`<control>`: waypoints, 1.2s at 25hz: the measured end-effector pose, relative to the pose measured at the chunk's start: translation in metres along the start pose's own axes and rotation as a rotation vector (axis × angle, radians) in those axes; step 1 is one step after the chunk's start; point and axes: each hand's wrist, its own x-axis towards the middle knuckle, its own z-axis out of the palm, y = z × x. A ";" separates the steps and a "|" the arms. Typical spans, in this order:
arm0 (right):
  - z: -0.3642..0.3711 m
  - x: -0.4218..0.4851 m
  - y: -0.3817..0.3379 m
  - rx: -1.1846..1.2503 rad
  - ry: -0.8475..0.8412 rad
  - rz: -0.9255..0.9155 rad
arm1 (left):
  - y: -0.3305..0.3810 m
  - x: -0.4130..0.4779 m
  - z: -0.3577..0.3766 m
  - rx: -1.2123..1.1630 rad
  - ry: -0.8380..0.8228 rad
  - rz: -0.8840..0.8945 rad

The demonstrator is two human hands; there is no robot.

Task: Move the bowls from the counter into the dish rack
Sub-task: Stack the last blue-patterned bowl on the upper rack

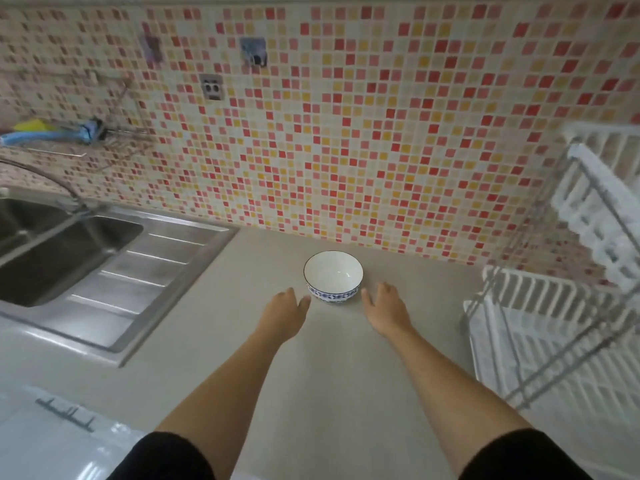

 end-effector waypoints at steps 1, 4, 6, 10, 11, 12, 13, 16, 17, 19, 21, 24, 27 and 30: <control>0.007 0.013 0.001 0.008 0.000 0.008 | 0.001 0.014 0.005 -0.014 -0.012 -0.003; 0.029 0.055 0.003 0.036 -0.018 0.052 | 0.008 0.058 0.026 -0.079 -0.059 -0.013; 0.043 0.081 0.003 0.066 -0.043 0.103 | 0.011 0.085 0.041 -0.154 -0.079 -0.039; 0.061 0.108 0.003 0.094 -0.080 0.136 | 0.012 0.114 0.060 -0.274 -0.089 -0.120; 0.064 0.112 0.002 0.100 -0.084 0.139 | 0.013 0.118 0.063 -0.277 -0.090 -0.134; 0.066 0.115 0.002 0.104 -0.086 0.145 | 0.013 0.122 0.064 -0.289 -0.085 -0.146; 0.067 0.116 0.003 0.105 -0.082 0.148 | 0.013 0.125 0.065 -0.309 -0.078 -0.151; 0.068 0.107 0.010 0.117 -0.067 0.150 | 0.015 0.124 0.061 -0.316 -0.085 -0.127; 0.068 0.102 0.012 0.130 -0.055 0.148 | 0.016 0.122 0.060 -0.304 -0.083 -0.112; 0.064 0.083 0.012 0.174 -0.011 0.133 | 0.017 0.110 0.056 -0.286 -0.058 -0.084; 0.053 0.058 0.010 0.212 0.029 0.097 | 0.020 0.089 0.048 -0.303 -0.019 -0.074; 0.036 0.012 0.010 0.243 0.068 0.006 | 0.021 0.043 0.033 -0.373 0.054 -0.042; 0.017 -0.039 0.011 0.274 0.104 -0.057 | 0.020 -0.010 0.021 -0.462 0.100 -0.038; -0.010 -0.097 0.012 0.322 0.153 -0.123 | 0.022 -0.070 0.009 -0.551 0.141 0.061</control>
